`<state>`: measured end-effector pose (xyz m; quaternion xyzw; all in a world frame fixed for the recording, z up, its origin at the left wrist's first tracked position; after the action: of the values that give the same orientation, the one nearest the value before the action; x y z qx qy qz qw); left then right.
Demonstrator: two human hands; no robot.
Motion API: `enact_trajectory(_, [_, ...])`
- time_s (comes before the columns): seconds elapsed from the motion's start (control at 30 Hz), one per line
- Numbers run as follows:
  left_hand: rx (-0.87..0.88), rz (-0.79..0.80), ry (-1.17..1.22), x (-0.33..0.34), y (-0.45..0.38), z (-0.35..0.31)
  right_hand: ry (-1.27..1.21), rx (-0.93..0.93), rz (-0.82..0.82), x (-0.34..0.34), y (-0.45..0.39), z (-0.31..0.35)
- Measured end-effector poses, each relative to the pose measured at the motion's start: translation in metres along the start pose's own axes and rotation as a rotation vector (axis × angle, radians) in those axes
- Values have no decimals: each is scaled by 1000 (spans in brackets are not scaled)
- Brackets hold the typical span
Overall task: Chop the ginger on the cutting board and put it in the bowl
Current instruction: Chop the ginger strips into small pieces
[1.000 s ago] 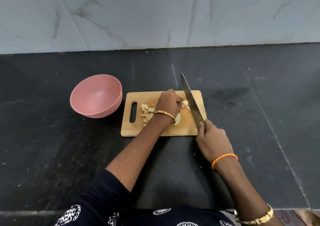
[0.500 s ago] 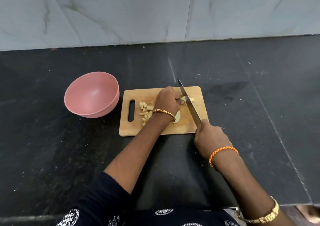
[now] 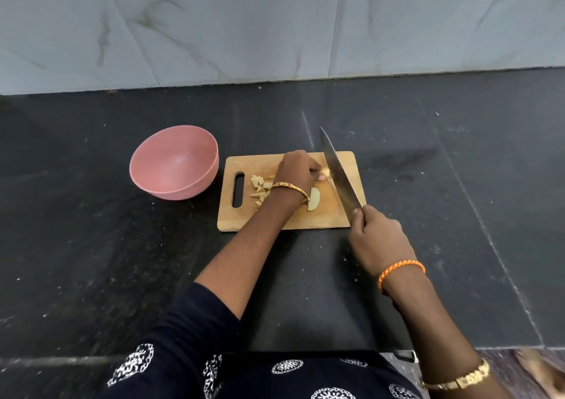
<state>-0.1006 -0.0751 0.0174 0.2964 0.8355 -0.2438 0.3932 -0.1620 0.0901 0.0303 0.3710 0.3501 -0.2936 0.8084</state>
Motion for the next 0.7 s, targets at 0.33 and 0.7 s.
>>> enact_trajectory(0.33, [-24, 10, 50, -3, -3, 2, 59, -27, -22, 6, -14, 6])
enact_trajectory(0.7, [-15, -3, 55, -2, -7, 6, 190, -12, 5, 12, -24, 22])
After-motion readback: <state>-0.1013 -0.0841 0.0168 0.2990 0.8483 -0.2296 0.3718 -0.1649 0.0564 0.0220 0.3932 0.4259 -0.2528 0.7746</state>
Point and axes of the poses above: each hand's wrist, its own y-axis away from the middle knuckle, its own x-axis out of the palm, z = x × y, the point moved 4 cm from there along -y, towards the middle knuckle, and after that the axes turned 15 degrees about x, right-handed, at the moved point
